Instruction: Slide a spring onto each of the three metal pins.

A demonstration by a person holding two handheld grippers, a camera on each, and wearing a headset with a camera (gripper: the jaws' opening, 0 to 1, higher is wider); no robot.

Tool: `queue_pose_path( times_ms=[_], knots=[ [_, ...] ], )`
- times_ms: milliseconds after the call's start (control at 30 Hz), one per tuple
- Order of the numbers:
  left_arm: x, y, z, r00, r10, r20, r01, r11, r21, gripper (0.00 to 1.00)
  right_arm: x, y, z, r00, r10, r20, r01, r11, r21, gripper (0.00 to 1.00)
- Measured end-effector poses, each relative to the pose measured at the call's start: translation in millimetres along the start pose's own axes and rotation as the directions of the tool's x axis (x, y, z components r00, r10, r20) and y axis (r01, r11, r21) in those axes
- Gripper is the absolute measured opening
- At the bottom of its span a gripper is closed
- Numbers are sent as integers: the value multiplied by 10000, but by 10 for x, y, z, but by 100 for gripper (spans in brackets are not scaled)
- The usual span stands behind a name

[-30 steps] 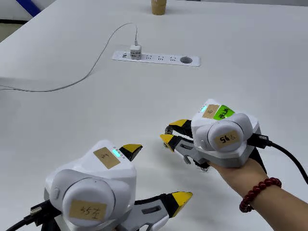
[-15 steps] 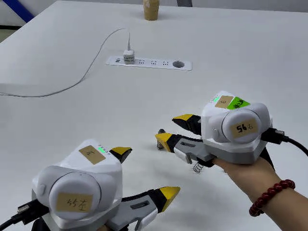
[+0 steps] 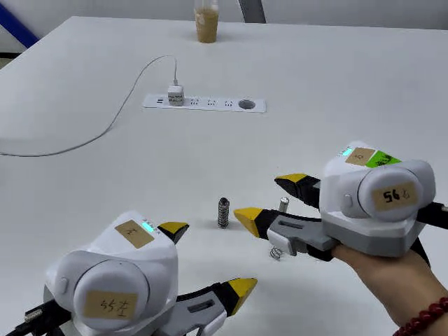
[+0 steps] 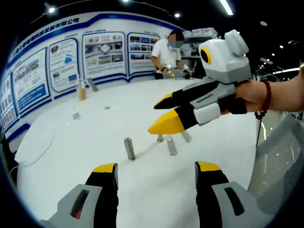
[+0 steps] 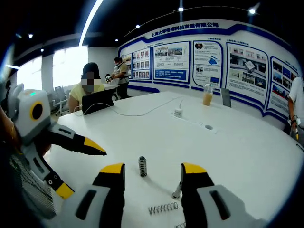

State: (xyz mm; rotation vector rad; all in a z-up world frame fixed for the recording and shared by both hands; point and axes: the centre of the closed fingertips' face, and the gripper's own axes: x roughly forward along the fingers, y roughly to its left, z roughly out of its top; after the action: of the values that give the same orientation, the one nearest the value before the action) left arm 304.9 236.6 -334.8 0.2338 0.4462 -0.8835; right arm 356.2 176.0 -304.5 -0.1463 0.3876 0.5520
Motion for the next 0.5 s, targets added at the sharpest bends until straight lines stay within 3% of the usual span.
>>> queue_pose_path(
  times_ms=[500],
  knots=[
    [156, -99, 62, 9997, -235, 7, 235, 9997, 94, 64, -391, -207, -187, 9970, -768, -109, 773, 9960, 440, 52]
  ],
)
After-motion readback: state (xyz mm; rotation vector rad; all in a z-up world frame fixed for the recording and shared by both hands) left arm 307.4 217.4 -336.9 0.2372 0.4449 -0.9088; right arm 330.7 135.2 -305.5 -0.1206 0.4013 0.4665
